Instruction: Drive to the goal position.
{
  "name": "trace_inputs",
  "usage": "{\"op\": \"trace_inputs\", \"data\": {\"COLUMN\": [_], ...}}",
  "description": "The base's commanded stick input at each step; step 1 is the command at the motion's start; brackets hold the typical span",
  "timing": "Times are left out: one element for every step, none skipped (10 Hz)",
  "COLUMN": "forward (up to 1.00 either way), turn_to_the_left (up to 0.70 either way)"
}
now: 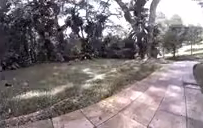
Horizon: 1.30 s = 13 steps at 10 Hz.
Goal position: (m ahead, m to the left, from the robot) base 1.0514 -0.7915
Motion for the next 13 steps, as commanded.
{"op": "trace_inputs", "data": {"forward": [0.0,0.0,0.0,0.0,0.0,0.0,0.0,0.0,0.06,0.07,0.07,0.05,0.03], "turn_to_the_left": [-0.45,-0.45,-0.43,-0.22,0.0,0.0,0.0,0.0,0.0,0.0,0.0,0.0,0.0]}}
